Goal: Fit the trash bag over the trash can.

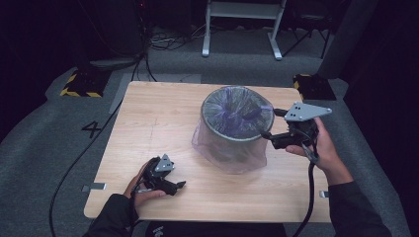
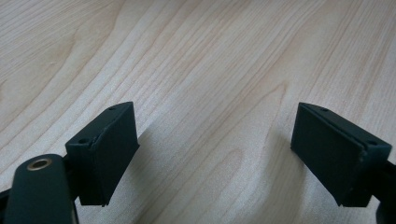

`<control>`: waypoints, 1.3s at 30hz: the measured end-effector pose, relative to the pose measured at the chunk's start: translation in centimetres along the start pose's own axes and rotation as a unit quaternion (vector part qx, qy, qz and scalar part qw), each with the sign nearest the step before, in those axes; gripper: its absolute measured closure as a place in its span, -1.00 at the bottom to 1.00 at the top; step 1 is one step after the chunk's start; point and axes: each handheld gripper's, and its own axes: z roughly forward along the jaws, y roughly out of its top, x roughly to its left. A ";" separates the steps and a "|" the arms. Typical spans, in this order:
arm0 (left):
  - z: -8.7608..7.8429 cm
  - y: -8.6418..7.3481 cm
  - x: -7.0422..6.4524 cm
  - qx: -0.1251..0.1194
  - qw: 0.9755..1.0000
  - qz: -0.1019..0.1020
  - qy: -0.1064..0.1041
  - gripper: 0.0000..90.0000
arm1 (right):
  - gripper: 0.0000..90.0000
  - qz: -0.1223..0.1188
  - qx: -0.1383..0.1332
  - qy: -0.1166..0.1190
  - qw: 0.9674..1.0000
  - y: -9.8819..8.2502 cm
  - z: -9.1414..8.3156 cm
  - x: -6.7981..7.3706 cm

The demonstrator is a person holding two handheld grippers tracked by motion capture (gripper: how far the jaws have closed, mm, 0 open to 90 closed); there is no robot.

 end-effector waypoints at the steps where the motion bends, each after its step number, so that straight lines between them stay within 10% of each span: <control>1: 0.0 0.0 0.0 0.000 1.000 0.000 0.000 -0.68 | -0.56 -0.001 0.001 -0.004 1.000 -0.2 -0.1 0.0; 39: 0.0 0.0 0.0 0.000 1.000 0.000 0.000 -0.68 | -0.58 -0.021 0.113 -0.021 0.993 -9.8 1.0 1.9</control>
